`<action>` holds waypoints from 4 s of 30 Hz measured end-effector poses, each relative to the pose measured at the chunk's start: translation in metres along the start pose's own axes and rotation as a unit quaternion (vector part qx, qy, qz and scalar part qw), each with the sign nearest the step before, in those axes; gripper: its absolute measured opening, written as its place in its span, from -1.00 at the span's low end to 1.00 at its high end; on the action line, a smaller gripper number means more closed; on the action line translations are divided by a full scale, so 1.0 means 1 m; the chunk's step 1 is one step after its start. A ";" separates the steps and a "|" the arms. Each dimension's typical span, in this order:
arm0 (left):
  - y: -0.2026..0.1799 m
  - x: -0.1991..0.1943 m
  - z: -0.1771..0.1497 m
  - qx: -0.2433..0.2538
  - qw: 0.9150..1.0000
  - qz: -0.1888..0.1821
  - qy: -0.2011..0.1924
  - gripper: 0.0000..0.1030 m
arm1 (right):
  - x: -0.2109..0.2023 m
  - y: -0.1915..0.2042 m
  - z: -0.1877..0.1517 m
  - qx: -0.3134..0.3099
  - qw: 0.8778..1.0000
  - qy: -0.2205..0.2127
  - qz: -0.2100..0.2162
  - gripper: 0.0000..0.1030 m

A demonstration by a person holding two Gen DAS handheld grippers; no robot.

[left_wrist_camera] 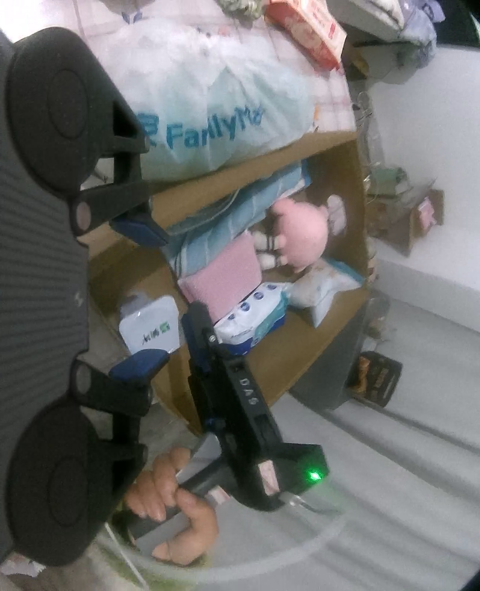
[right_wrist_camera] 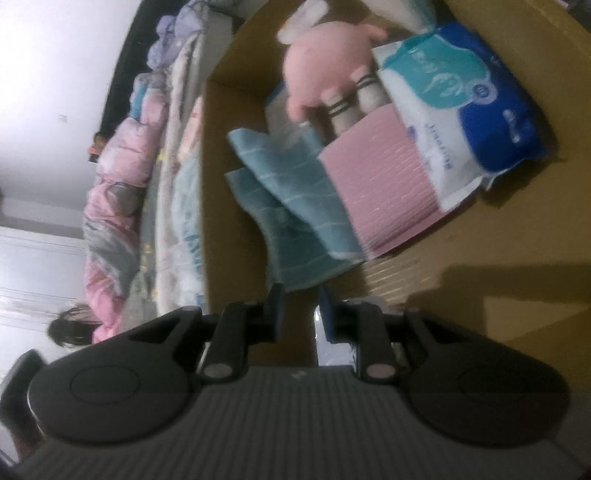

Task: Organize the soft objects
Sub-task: 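Carry the yogurt cup into the box and open the right gripper, then move the right gripper to the orange-striped cloth bundle and grasp it, then carry the striped cloth bundle into the box and open the right gripper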

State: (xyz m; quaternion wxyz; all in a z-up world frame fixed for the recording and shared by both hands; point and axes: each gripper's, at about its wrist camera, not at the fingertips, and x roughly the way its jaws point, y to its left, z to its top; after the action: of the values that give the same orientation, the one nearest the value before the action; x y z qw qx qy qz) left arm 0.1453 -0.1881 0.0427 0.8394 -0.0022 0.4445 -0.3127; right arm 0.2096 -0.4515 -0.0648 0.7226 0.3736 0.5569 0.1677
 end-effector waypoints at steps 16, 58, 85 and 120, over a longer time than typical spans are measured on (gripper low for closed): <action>0.051 -0.057 -0.044 -0.028 0.995 0.077 -0.061 0.25 | -0.018 -0.002 0.005 -0.051 0.993 0.023 -0.101 -0.31; 0.184 -0.079 -0.095 -0.128 0.940 0.281 -0.144 0.17 | 0.070 0.221 -0.012 -0.256 0.967 0.008 0.008 0.11; 0.250 -0.034 -0.087 -0.202 0.931 0.290 -0.095 -0.64 | 0.358 0.308 0.002 -0.241 0.955 0.164 -0.056 -0.32; 0.125 -0.098 -0.065 -0.072 0.948 0.256 -0.177 -0.41 | 0.203 0.290 -0.022 -0.242 0.963 0.095 0.066 -0.33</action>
State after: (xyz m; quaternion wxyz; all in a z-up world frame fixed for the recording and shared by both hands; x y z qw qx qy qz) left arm 0.1217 -0.0182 0.0409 0.9539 -0.0040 0.2960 -0.0492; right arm 0.3054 -0.1173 0.0058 0.7230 0.2056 0.5394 0.3796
